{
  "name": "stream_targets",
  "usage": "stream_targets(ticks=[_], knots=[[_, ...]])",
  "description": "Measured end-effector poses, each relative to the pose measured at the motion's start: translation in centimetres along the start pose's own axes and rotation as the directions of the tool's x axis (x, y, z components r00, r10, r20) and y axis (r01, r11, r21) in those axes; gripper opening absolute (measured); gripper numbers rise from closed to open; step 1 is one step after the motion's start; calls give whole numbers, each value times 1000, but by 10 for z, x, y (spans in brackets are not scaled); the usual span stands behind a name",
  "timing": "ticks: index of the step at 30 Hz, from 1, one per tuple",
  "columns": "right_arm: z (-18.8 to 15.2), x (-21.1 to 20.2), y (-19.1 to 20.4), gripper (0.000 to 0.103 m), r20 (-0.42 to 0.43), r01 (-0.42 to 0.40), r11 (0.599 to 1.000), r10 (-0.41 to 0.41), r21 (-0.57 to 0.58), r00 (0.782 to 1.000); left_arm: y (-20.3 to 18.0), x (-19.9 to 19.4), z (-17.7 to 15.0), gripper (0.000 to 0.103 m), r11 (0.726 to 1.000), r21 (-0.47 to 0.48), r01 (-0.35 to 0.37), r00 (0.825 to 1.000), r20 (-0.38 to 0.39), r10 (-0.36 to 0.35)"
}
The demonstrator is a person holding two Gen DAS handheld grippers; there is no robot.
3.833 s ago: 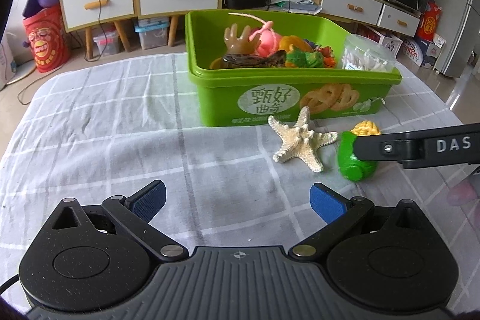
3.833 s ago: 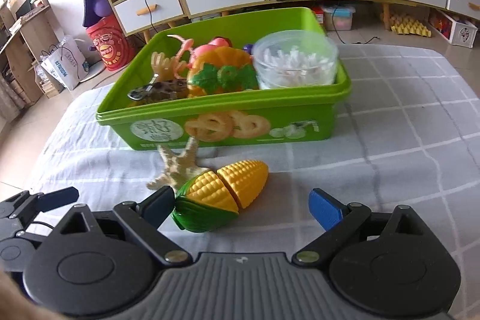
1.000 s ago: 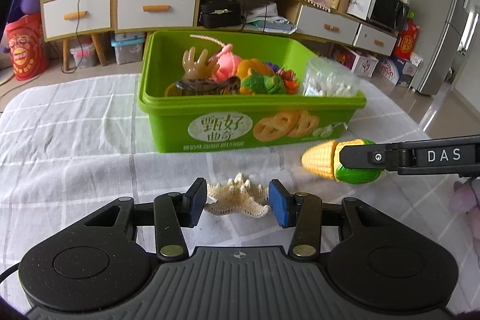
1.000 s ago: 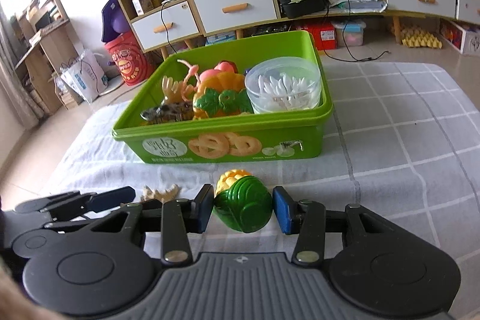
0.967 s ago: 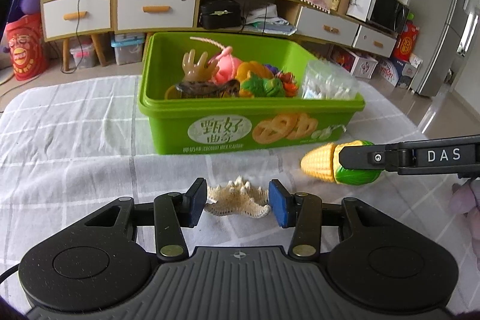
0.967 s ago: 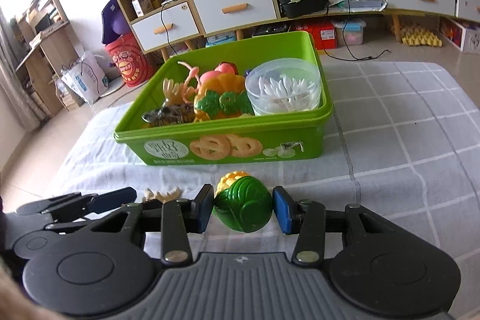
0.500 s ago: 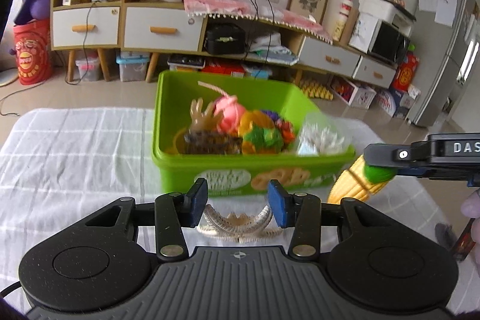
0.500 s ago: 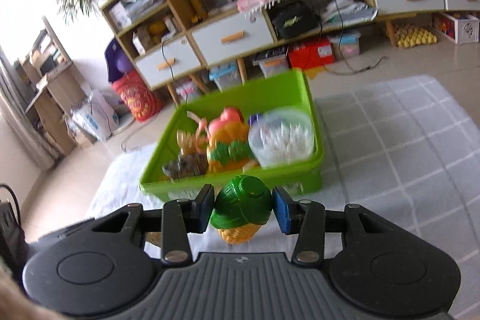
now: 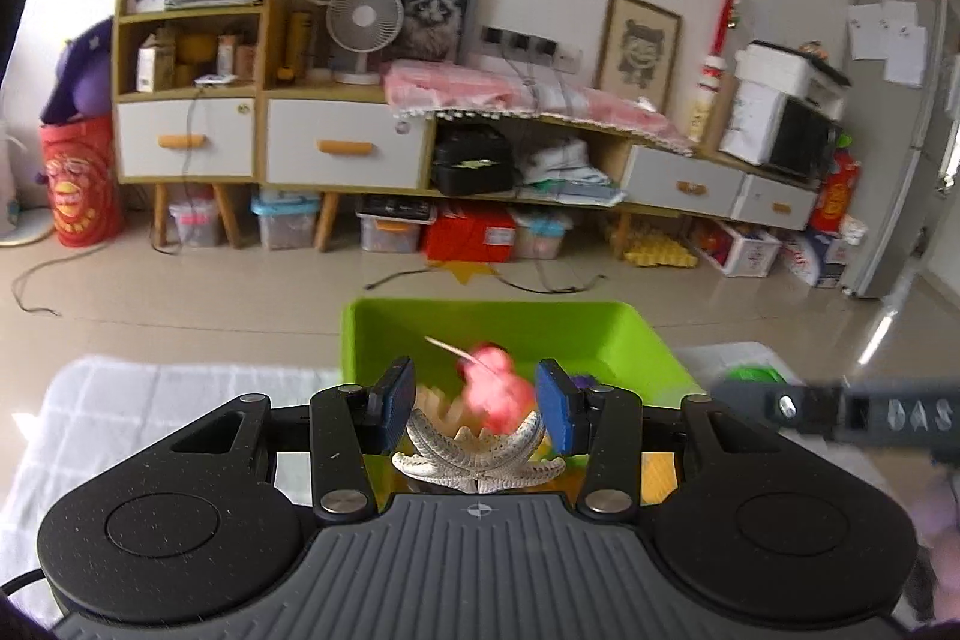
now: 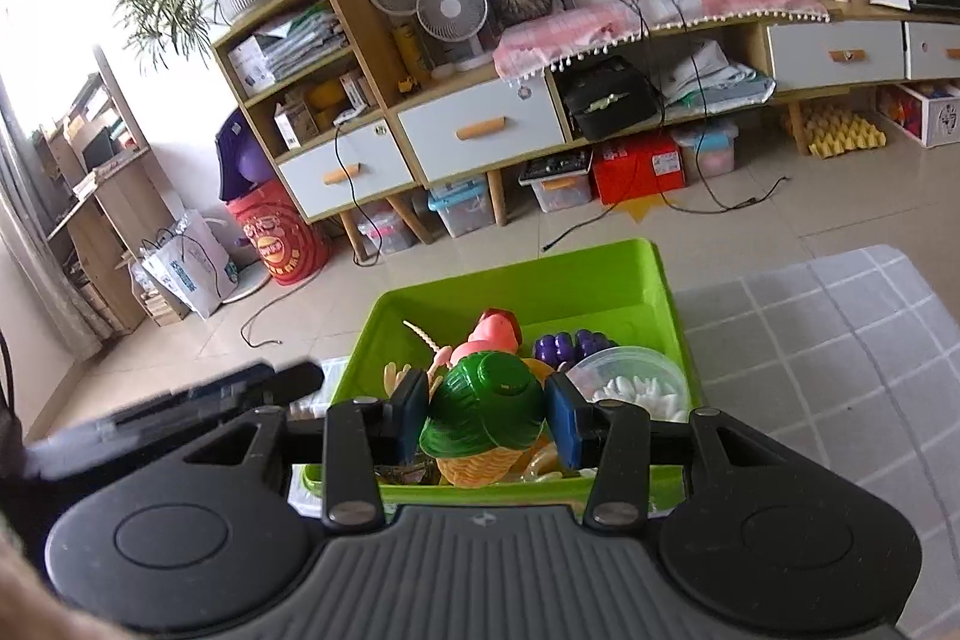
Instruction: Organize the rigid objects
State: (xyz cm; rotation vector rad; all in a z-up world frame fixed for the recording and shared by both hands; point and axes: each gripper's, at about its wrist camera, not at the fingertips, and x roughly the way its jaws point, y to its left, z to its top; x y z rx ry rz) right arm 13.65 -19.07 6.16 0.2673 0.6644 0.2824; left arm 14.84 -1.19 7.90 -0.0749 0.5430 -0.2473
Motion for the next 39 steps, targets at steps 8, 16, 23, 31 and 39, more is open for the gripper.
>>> stream_targets(ticks=[8,16,23,31,39], knots=[[-8,30,-1,30,-43,14,1000,-15,-16,999,7,38,6,49,990,90,-112,992,-50,117],[-14,46,-5,30,-69,18,1000,-18,-12,997,-1,50,-5,50,973,212,-94,990,-84,114],[-15,50,-5,37,-70,15,1000,-14,10,997,4,56,-3,55,984,177,-24,996,-77,38],[-7,30,-9,56,-55,13,999,-11,42,998,20,36,4,85,1000,5,-3,999,-42,3],[-16,-6,-12,59,-62,34,998,-31,59,998,17,-8,-10,92,999,-38,-13,997,-77,10]])
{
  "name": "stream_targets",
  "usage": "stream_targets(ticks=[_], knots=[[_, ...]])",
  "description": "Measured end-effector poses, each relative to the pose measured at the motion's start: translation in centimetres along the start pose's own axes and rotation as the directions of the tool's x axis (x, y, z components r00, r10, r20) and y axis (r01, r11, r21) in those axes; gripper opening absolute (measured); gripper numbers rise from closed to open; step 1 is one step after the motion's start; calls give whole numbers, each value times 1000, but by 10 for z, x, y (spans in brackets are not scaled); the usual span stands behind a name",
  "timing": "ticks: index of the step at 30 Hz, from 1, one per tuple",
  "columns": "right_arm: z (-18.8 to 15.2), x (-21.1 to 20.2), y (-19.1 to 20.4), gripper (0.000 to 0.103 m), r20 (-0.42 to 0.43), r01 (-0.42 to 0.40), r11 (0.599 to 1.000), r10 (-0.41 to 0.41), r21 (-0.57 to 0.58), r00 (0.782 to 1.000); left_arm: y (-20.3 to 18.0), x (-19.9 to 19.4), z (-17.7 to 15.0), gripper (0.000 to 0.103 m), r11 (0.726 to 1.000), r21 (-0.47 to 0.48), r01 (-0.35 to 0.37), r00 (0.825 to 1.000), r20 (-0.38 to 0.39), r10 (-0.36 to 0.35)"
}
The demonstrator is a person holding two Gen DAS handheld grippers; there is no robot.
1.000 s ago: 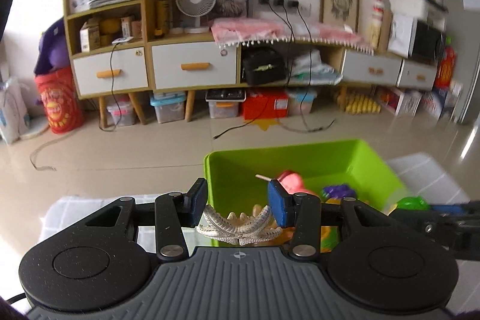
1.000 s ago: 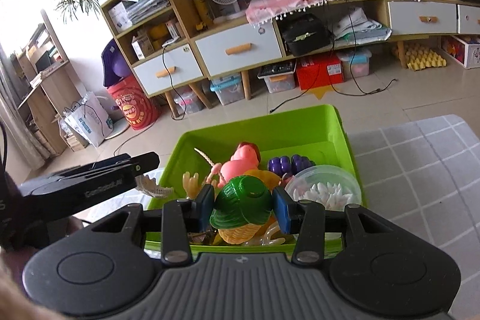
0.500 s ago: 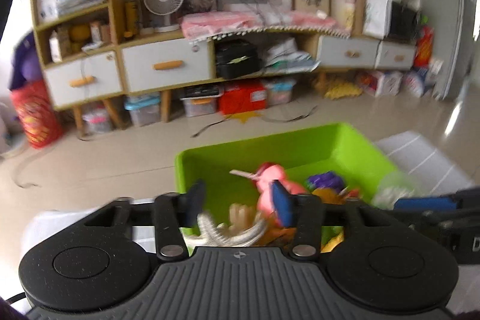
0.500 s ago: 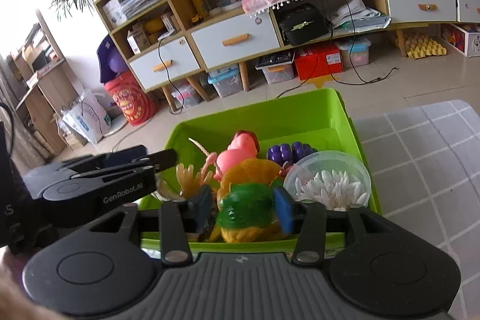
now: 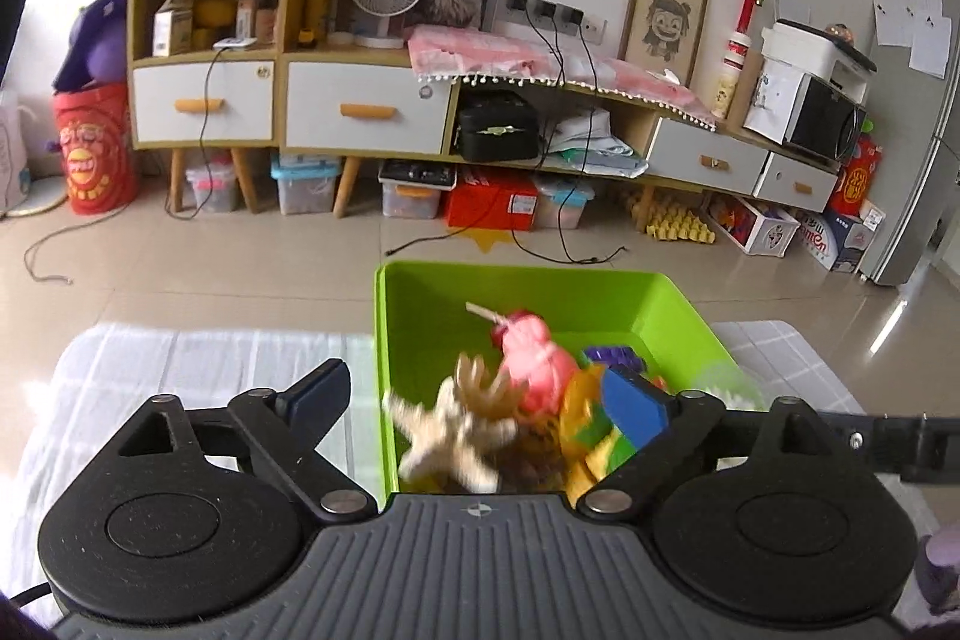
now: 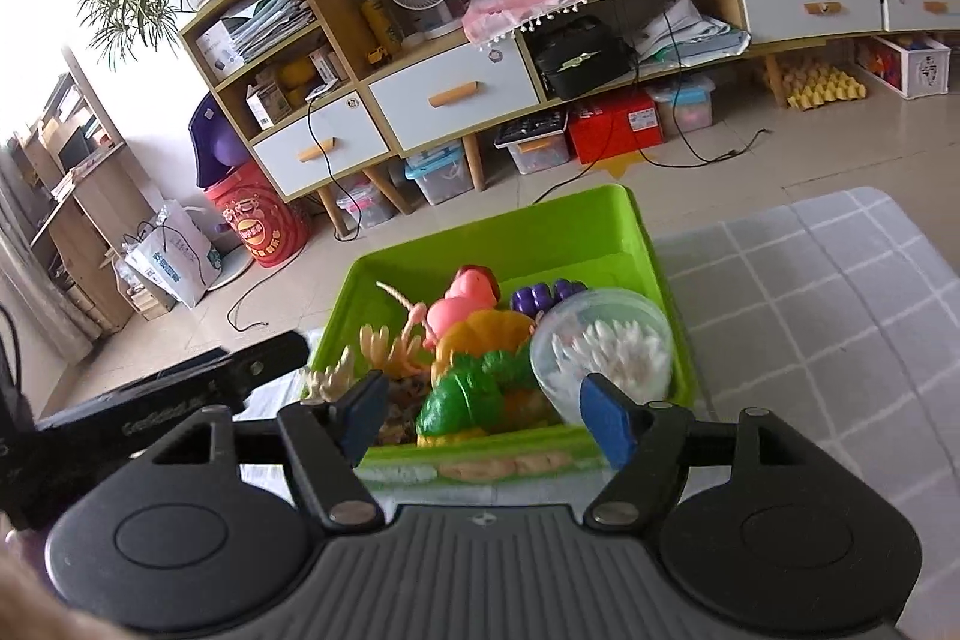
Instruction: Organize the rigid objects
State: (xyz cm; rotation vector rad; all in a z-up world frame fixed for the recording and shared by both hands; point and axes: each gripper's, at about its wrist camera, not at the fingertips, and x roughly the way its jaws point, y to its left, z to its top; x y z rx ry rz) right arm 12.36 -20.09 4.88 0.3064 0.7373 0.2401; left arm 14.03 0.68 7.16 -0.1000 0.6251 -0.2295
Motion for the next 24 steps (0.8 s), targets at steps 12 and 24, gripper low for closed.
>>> stream_targets(ticks=[12,24], knots=[[-45,-53,-5,70,-33,56,998,-57,-32,998,-13,-63,-52,101,996,-75,-40,992,-125,30],[-78,-65,5,77,-11,158,977,-161,-144,987,-38,-80,-82,101,987,23,-156,973,-167,158]])
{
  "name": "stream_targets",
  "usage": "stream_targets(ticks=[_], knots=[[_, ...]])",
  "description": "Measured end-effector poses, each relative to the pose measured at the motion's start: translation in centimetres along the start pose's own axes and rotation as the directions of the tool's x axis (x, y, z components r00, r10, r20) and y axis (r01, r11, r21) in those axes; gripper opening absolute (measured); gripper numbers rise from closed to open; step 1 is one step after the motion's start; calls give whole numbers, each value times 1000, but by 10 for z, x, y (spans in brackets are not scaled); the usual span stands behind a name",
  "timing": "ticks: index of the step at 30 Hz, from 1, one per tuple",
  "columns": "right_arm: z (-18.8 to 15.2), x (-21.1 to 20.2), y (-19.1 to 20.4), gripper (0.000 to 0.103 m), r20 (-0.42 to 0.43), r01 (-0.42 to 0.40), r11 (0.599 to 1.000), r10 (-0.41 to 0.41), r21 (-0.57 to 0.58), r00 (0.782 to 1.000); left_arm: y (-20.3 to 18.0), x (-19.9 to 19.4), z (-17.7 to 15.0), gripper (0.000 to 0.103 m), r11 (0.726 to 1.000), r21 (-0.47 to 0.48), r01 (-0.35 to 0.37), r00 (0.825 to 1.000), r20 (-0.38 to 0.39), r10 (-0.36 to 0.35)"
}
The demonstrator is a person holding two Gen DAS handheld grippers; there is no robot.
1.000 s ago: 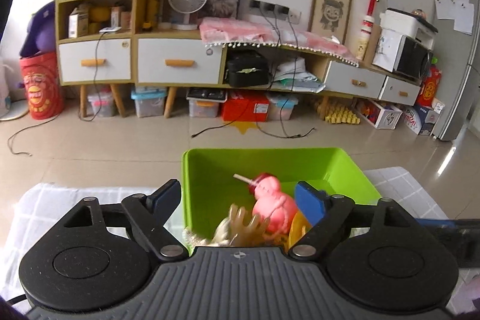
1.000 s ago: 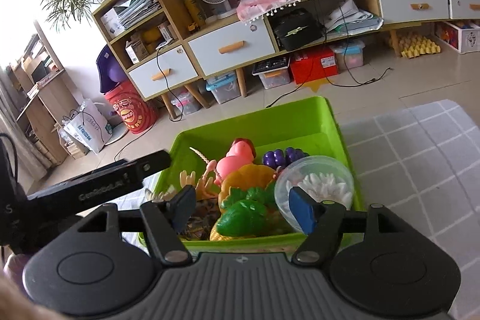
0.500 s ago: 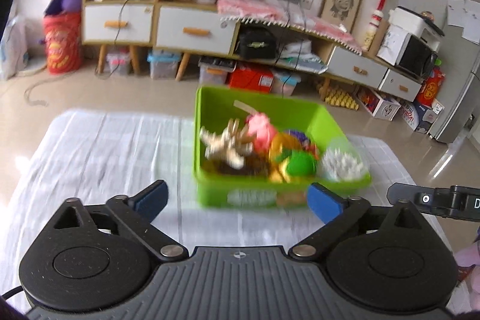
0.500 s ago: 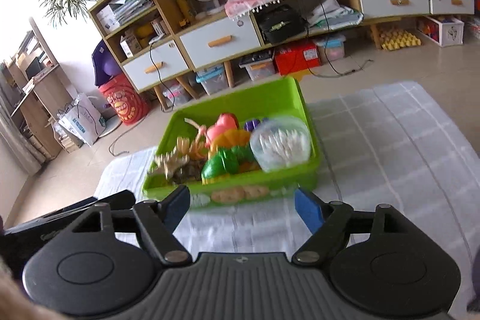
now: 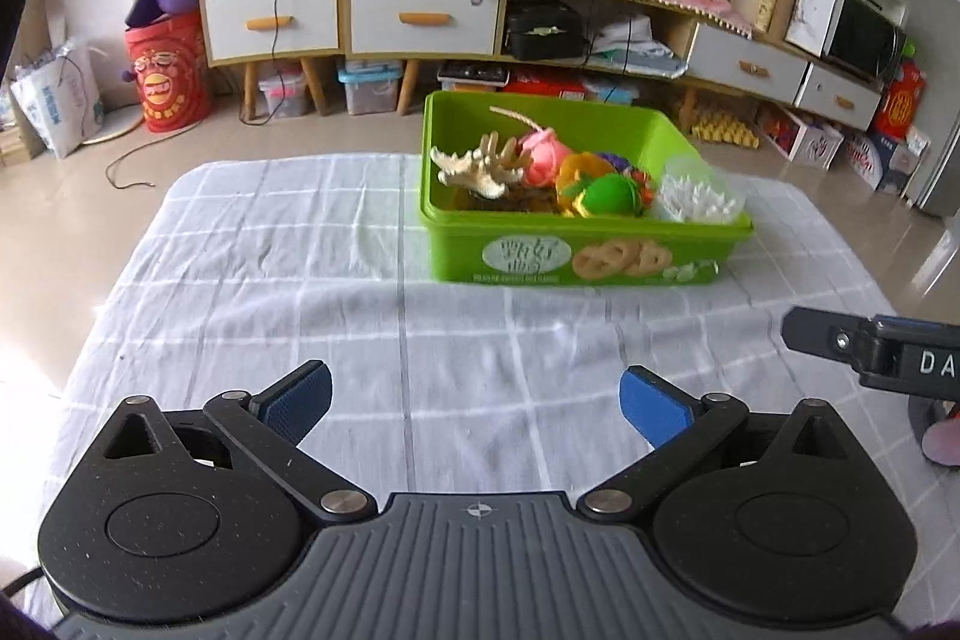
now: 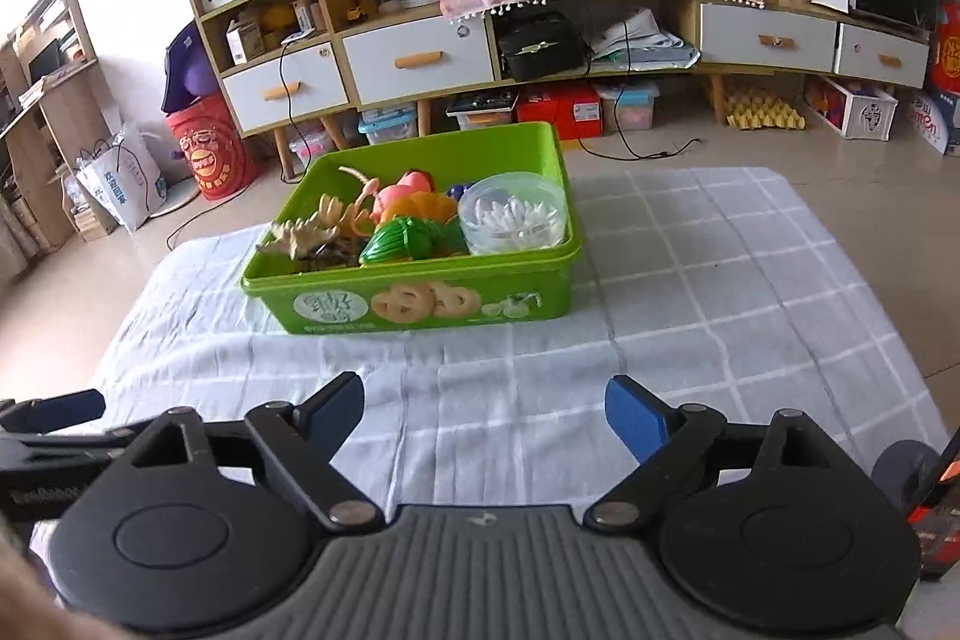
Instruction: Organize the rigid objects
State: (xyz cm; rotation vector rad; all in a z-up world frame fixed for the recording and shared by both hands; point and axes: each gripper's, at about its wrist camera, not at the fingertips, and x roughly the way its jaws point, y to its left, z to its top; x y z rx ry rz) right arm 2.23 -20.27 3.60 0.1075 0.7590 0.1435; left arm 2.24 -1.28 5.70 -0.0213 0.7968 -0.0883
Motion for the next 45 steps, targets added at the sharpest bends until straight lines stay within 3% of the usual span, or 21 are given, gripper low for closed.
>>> stream_targets(ticks=[9,45], knots=[[-5,4,11,78,-5,6,999,-6,-40,1000,-8,5,-12,101,1000,-19,-23,998,-66,22],[-5,9,10,79,-39,20,1000,-20,-5,999,-13,-1,-11,101,999,-25,-29,998,-56,28]])
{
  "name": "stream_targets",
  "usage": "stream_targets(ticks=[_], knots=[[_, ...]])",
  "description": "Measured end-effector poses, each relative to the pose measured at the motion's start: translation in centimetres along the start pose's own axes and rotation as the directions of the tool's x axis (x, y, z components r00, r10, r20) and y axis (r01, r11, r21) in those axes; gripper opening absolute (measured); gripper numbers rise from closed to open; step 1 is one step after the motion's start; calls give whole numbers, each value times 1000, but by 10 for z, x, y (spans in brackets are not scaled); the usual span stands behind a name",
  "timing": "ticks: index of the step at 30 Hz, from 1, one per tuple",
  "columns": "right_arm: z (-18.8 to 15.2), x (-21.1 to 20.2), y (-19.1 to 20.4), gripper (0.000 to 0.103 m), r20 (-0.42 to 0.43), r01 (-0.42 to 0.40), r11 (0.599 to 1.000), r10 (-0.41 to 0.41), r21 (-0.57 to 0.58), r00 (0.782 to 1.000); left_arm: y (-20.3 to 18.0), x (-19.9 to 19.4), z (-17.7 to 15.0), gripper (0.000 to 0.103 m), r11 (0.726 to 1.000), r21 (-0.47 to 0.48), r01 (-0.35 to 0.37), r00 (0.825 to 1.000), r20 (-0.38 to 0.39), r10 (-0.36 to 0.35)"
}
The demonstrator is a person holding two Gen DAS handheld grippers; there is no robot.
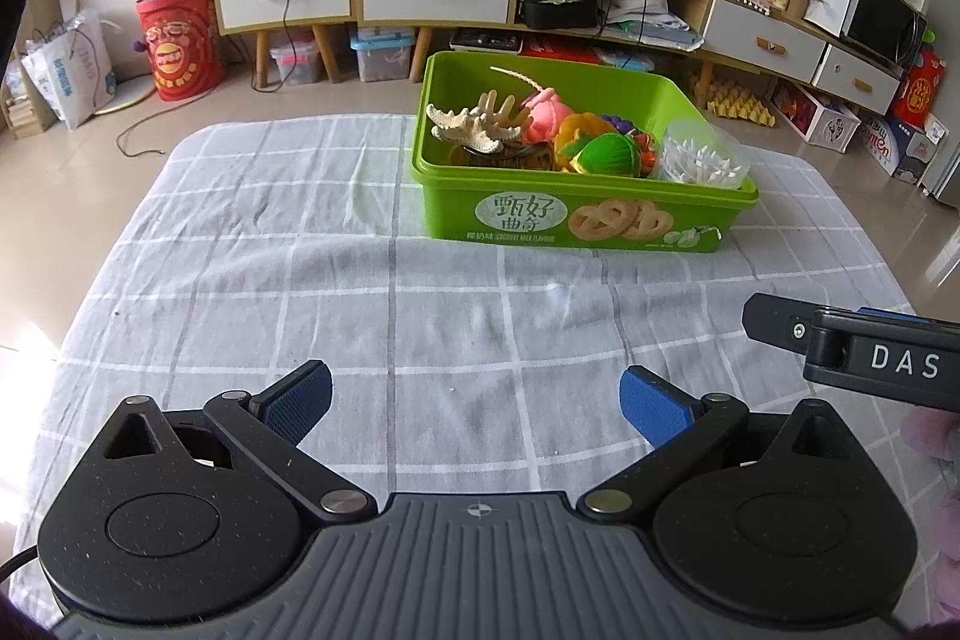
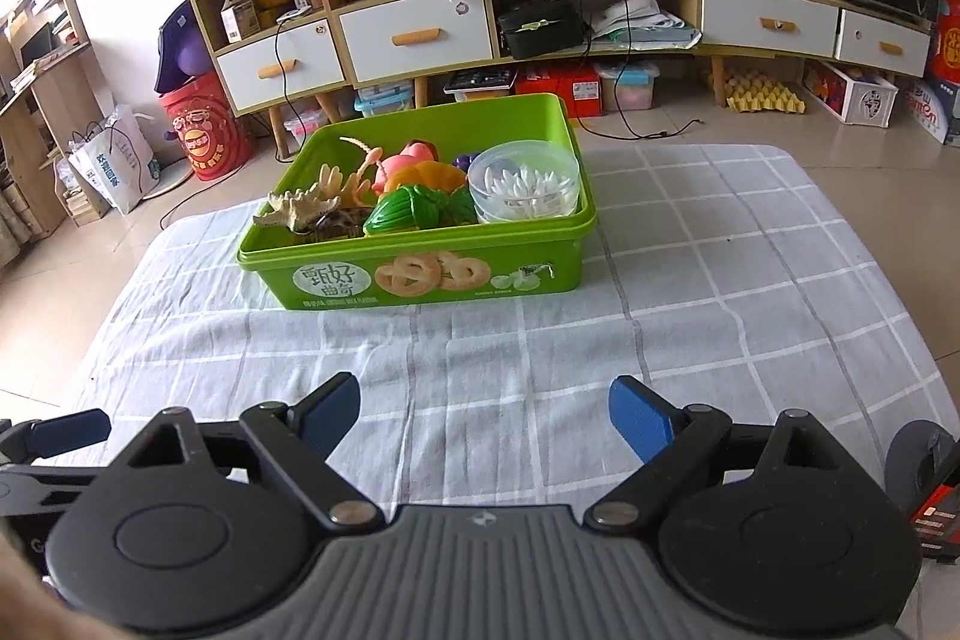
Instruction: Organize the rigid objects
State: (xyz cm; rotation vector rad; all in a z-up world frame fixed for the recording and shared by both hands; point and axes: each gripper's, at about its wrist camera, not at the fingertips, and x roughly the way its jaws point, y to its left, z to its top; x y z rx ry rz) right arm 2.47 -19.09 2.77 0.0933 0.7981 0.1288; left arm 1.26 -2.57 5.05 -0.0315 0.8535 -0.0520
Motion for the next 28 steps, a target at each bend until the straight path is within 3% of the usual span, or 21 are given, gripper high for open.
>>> stream_targets(ticks=[28], knots=[[-6,5,-2,81,-11,6,1000,-6,9,1000,1,7,-6,101,1000,6,-14,999,-29,14]])
